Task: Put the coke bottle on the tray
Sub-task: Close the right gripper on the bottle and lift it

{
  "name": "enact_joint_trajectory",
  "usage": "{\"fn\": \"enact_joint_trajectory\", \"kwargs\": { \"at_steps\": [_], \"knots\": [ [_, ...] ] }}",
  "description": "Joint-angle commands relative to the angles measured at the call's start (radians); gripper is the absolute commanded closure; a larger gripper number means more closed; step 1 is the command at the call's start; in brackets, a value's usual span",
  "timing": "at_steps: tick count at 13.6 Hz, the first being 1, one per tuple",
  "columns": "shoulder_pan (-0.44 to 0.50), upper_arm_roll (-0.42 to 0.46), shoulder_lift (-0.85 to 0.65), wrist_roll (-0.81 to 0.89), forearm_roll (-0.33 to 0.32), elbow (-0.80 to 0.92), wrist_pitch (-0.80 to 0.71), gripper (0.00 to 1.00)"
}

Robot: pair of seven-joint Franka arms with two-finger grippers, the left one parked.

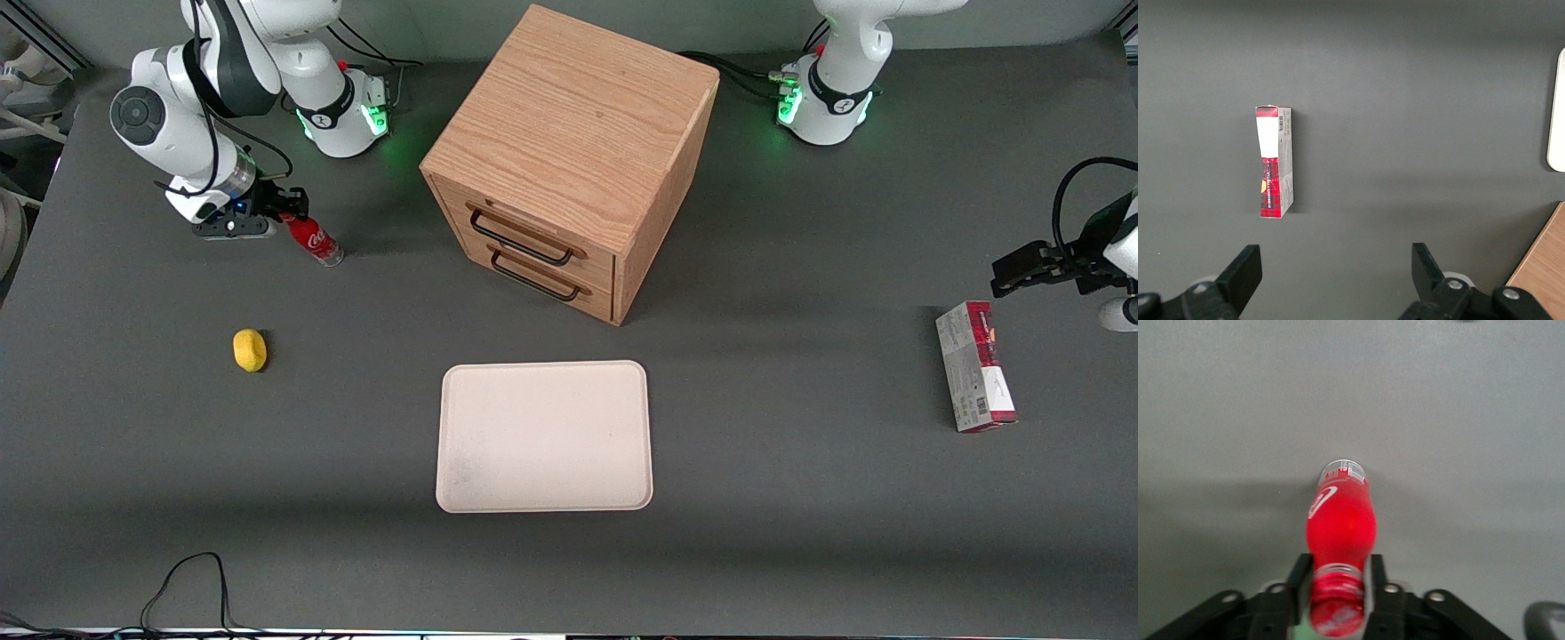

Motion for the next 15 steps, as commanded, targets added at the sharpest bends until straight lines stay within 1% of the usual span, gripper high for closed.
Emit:
{"fn": "enact_joint_trajectory", "kwargs": {
  "at_steps": [1,2,5,8,11,15],
  "knots": [
    [0.007,-0.004,0.025,0.021,-0.011,0.020,-0.013,0.87],
    [0.010,-0.001,0.048,0.021,0.005,0.070,-0.036,0.90],
    [0.053,0.005,0.121,0.019,0.059,0.263,-0.124,0.92],
    [0.056,0.094,0.267,0.021,0.143,0.567,-0.284,0.91],
    [0.055,0.148,0.451,0.022,0.166,0.919,-0.455,0.91],
    [0.049,0.206,0.692,0.018,0.165,1.402,-0.643,0.91]
  ]
}}
